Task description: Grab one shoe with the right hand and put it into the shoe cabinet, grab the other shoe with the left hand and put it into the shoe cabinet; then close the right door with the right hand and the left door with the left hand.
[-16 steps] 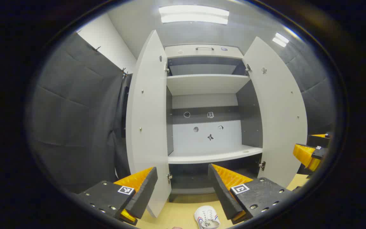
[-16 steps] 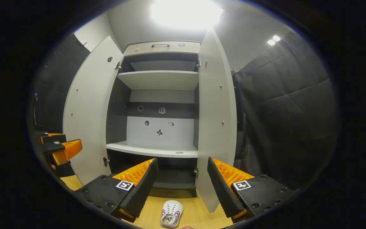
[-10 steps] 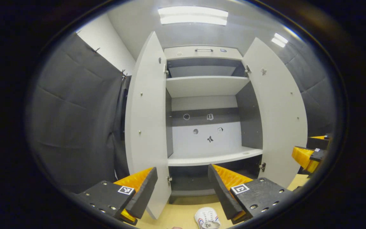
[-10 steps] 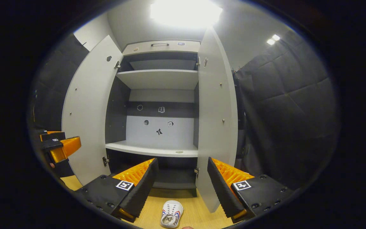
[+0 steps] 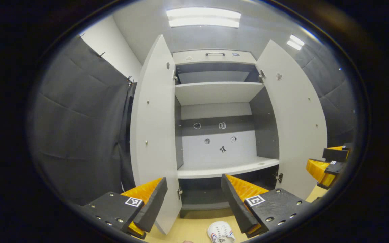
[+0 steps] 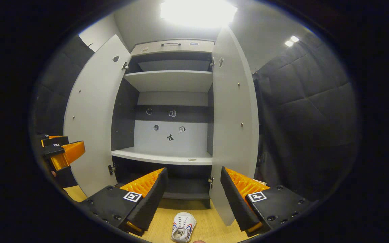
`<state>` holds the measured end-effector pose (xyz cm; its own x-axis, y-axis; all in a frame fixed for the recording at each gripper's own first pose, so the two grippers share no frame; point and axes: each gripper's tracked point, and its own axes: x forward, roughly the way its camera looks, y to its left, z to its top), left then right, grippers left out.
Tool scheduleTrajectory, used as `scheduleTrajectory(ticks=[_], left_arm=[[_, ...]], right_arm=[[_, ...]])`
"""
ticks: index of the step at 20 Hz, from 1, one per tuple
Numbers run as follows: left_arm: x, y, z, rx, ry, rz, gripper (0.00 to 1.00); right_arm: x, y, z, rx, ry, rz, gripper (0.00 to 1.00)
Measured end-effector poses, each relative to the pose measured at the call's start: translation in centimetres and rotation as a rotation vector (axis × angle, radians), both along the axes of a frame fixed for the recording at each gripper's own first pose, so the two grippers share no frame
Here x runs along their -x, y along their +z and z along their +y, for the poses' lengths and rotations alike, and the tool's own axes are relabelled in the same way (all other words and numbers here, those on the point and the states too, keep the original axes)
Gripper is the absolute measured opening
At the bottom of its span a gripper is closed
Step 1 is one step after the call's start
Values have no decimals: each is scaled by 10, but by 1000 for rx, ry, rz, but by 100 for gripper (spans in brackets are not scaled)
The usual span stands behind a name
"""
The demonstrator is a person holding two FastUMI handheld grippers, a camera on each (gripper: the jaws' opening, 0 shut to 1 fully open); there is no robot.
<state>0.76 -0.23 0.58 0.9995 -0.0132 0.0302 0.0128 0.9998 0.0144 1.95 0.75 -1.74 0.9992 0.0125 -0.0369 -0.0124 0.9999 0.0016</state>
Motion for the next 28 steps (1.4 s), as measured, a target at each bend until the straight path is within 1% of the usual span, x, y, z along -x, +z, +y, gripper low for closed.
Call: scheduleTrajectory(ticks=[6,9,14,21,28], left_arm=[[-3,-2,4,2,16,9,94],[-5,-7,3,7,19,28,94],[-6,-3,9,-31,43,24,94],[-5,-17,24,-53,104,64,94],[-3,-25,38,-80,152,94,94]], right_arm=[[-27,-34,8,10,32,88,96],[-39,-55,16,18,60,133,98],[-58,-108,30,13,103,268,98],[-67,-183,47,19,160,457,98],[-63,-244,62,-6,204,638,98]])
